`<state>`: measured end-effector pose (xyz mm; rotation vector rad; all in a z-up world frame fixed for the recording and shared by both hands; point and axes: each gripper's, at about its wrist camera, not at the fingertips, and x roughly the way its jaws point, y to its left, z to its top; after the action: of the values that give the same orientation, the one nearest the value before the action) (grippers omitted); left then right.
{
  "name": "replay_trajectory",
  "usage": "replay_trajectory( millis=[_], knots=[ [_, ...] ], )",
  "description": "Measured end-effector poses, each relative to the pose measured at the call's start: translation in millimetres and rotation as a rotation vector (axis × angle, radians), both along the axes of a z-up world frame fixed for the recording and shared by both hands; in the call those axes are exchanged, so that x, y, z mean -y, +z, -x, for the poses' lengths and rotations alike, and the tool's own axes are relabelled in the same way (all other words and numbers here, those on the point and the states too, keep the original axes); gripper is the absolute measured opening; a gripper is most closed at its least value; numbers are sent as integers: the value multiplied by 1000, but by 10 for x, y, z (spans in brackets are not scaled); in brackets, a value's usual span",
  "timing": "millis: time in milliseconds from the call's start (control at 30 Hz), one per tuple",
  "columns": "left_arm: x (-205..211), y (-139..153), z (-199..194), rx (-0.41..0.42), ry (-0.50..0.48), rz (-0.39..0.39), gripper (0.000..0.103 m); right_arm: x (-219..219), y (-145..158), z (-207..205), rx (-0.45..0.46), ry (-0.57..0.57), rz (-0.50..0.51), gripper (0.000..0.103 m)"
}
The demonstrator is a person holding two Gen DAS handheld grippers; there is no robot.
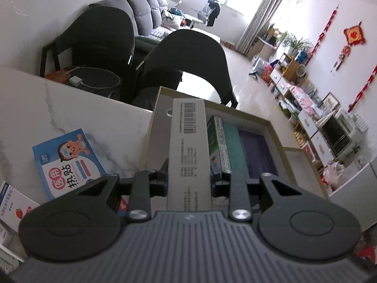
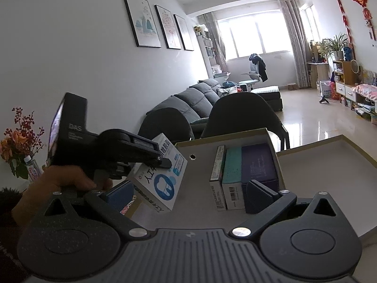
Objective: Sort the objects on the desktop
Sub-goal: 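Lower the white box into the beige box and open the left gripper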
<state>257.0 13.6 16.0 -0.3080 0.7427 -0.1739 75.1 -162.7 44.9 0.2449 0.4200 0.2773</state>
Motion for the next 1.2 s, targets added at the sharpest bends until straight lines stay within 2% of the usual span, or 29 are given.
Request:
replay_trajectory(
  millis=[300,667,1000,1200],
  knots=[
    [227,-121,-315,-79,-27,-59,27,16,-34,-122,-13,6,8,102],
    [423,-227,-616,-119,-38,-111,27,51,-87,-331,-29,6,28,102],
    [473,-345,-761,-168,-48,-96,28,110,-132,-525,-41,-2,38,102],
    [430,-374,-827,-196,-53,-60,31,118,-191,-574,-57,-7,32,102]
  ],
)
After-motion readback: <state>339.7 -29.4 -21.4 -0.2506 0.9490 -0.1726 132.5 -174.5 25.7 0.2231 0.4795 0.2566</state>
